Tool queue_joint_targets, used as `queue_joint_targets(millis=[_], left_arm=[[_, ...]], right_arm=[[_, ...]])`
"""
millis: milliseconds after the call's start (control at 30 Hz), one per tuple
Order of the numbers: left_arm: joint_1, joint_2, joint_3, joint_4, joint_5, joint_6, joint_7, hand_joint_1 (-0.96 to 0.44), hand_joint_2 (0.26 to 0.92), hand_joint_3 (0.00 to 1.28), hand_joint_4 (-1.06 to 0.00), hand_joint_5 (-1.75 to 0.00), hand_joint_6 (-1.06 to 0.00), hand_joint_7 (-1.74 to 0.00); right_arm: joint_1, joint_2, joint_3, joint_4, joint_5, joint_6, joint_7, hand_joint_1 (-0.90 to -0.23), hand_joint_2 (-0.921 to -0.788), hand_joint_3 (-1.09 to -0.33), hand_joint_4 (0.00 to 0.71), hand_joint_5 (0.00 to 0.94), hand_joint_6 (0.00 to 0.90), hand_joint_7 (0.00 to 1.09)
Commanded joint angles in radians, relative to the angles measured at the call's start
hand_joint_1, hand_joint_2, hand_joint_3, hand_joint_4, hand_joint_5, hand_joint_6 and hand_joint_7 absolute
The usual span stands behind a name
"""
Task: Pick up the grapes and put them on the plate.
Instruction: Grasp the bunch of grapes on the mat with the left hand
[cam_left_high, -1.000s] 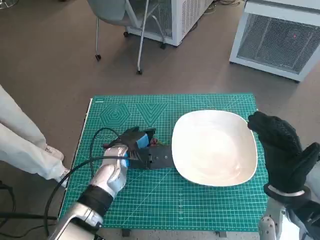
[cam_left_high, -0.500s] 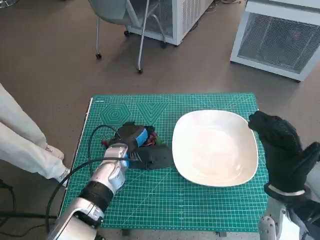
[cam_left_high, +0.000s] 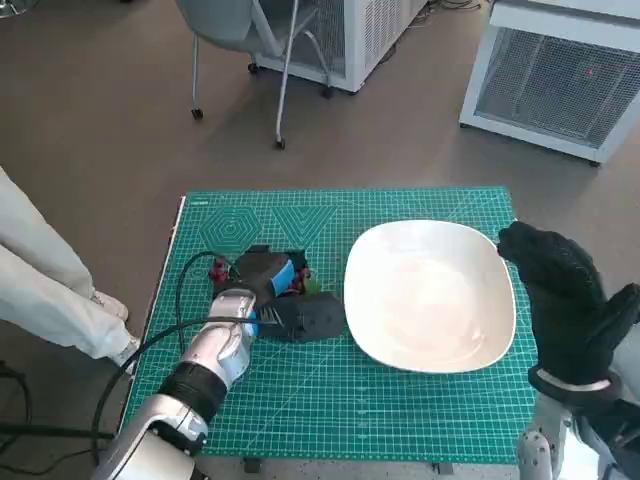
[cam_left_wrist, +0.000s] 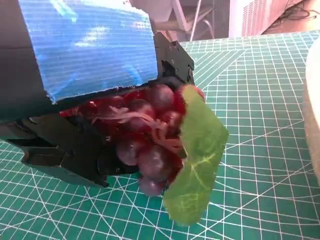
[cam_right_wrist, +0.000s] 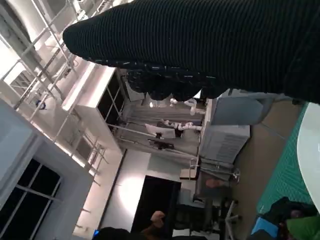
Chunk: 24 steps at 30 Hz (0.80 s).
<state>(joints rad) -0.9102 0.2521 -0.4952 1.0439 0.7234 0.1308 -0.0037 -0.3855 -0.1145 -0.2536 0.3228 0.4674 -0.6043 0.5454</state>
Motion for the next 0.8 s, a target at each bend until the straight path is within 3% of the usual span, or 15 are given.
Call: queue_joint_targets(millis=[33, 800], left_arm=[[-0.011, -0.003, 0.006, 0.019, -0.019, -0.004, -0.008, 0.0, 0.921, 0.31, -0.38, -1.49, -0.38, -1.43], [-0.016, 0.01, 0.007, 0.014, -0.04, -0.009, -0.003, 0.0, 0.921, 0.32, -0.36, -1.49, -0.37, -1.46]], right_arm=[[0.001, -0.006, 0.0, 0.016, -0.004, 0.004, 0.005, -0.389, -0.921, -0.581, 0.502, 0.336, 0.237, 0.81], [-0.008, -0.001, 0.002, 0.027, -0.004, -0.003, 0.006, -0.39, -0.921, -0.581, 0.502, 0.335, 0.239, 0.8]])
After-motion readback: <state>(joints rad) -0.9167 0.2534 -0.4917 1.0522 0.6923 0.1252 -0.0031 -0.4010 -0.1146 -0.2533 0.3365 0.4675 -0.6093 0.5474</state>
